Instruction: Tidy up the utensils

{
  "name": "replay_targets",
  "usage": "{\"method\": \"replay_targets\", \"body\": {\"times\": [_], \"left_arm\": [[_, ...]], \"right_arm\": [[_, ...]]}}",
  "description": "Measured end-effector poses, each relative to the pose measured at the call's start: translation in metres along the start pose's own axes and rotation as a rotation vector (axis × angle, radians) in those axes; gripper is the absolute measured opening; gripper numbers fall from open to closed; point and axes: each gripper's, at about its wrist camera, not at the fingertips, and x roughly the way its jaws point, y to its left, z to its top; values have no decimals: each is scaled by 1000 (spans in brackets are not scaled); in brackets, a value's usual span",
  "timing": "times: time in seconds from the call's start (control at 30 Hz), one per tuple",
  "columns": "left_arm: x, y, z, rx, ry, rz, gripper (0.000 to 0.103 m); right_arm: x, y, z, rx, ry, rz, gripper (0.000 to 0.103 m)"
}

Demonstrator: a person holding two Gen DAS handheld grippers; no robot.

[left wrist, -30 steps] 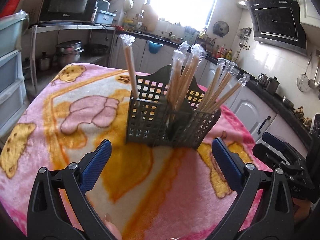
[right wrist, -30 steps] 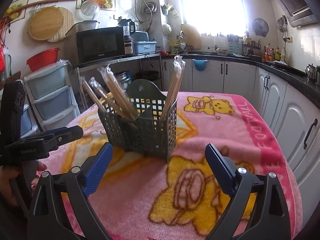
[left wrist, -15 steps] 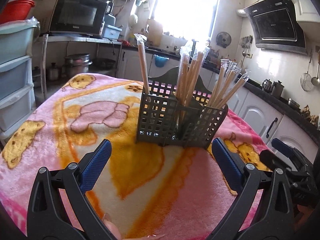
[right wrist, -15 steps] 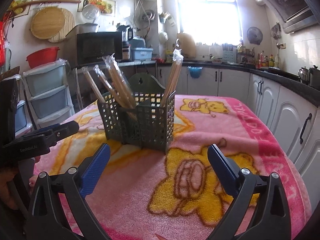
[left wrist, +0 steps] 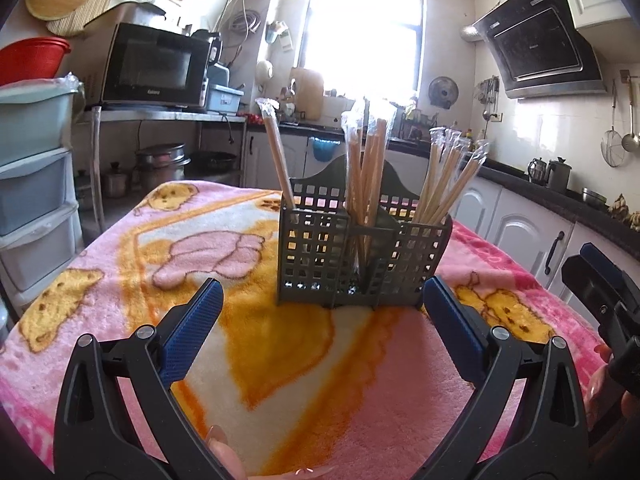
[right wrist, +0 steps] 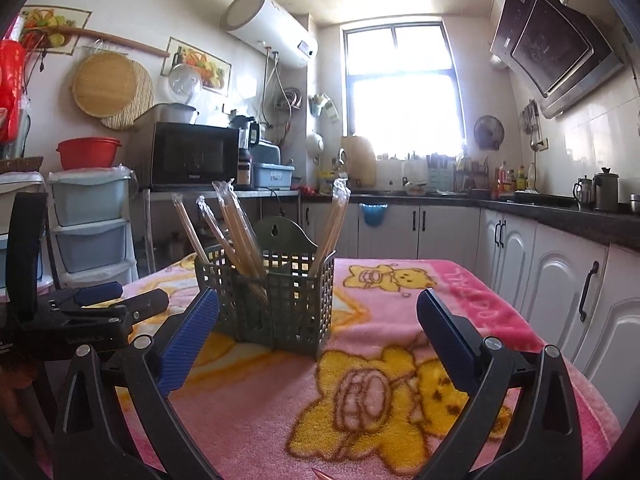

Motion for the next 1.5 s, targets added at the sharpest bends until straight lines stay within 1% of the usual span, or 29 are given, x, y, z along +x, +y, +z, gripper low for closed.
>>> {"method": "replay_targets", "body": {"times": [0.4,1.5], "left_arm": [[-3,3,0,-11,-21,-4,93],[-4,3,0,-15,-23,-5,93]], "right_arm": [[0,1,-1,19,6,6,96],[0,0,-2,25,2,1,97]]}}
